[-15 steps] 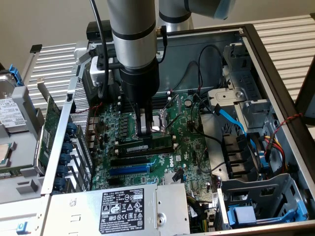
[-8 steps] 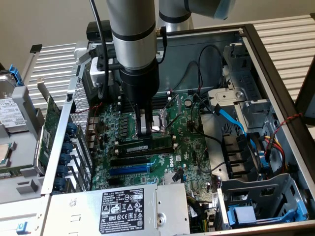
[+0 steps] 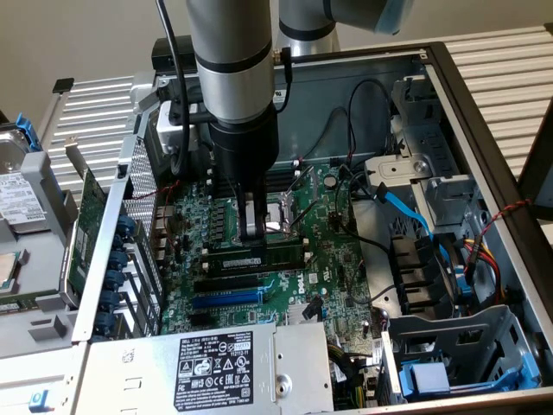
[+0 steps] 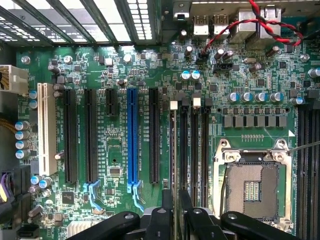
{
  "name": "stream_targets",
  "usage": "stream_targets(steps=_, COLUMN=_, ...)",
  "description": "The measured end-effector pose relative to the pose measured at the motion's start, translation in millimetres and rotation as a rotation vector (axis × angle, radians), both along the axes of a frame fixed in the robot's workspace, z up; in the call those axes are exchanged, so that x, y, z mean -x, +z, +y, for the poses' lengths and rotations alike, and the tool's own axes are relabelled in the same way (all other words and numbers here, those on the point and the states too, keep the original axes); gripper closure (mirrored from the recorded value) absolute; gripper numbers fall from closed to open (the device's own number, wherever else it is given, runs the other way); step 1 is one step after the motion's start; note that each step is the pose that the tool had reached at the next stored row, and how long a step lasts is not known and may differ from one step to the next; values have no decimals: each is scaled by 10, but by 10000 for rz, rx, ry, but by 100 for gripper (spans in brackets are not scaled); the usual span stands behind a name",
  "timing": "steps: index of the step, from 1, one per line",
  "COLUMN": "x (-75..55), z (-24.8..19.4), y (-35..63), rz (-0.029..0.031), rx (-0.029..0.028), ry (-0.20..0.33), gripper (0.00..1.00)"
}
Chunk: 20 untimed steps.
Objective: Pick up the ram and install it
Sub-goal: 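Insert the ram into the slot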
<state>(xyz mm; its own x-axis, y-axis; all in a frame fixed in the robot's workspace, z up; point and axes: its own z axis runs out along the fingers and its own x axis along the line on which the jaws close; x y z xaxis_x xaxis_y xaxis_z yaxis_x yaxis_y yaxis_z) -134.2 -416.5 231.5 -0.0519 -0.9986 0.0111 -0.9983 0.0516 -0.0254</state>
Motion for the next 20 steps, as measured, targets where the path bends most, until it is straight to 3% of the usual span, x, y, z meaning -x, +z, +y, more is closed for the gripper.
stream_targets(steps=20, x=0, z=0, y=99, rz=13, rx=9, ry=-6, gripper=80)
